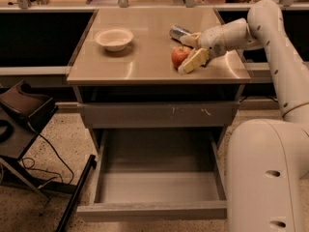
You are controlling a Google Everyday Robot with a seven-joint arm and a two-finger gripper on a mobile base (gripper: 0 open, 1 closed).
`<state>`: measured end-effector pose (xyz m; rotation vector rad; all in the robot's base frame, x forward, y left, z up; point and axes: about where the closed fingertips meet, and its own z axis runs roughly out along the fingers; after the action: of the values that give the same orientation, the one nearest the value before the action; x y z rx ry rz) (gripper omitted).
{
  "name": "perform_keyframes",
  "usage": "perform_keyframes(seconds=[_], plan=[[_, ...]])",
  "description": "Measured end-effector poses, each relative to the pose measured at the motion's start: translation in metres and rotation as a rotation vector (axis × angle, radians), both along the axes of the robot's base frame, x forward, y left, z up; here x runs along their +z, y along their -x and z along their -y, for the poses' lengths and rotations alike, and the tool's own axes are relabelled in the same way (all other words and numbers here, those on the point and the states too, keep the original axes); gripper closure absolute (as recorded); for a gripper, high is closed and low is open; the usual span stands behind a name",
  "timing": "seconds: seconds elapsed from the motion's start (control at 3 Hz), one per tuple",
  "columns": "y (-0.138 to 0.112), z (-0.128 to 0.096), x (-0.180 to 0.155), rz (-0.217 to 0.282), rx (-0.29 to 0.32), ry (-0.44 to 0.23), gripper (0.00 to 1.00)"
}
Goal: Place apple into middle drawer
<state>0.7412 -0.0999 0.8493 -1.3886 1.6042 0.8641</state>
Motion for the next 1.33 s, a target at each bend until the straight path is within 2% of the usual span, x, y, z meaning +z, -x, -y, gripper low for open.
perform_keyframes(seconds=[0.33, 0.67, 1.33], plan=[[-0.0031, -0.0048, -0.0103, -0.024, 0.004, -0.015, 0.00], [-0.0031, -0.0049, -0.0103, -0.024, 0.004, -0.015, 0.00], [-0.0031, -0.0049, -0.0103, -0.024, 0.004, -0.015, 0.43]])
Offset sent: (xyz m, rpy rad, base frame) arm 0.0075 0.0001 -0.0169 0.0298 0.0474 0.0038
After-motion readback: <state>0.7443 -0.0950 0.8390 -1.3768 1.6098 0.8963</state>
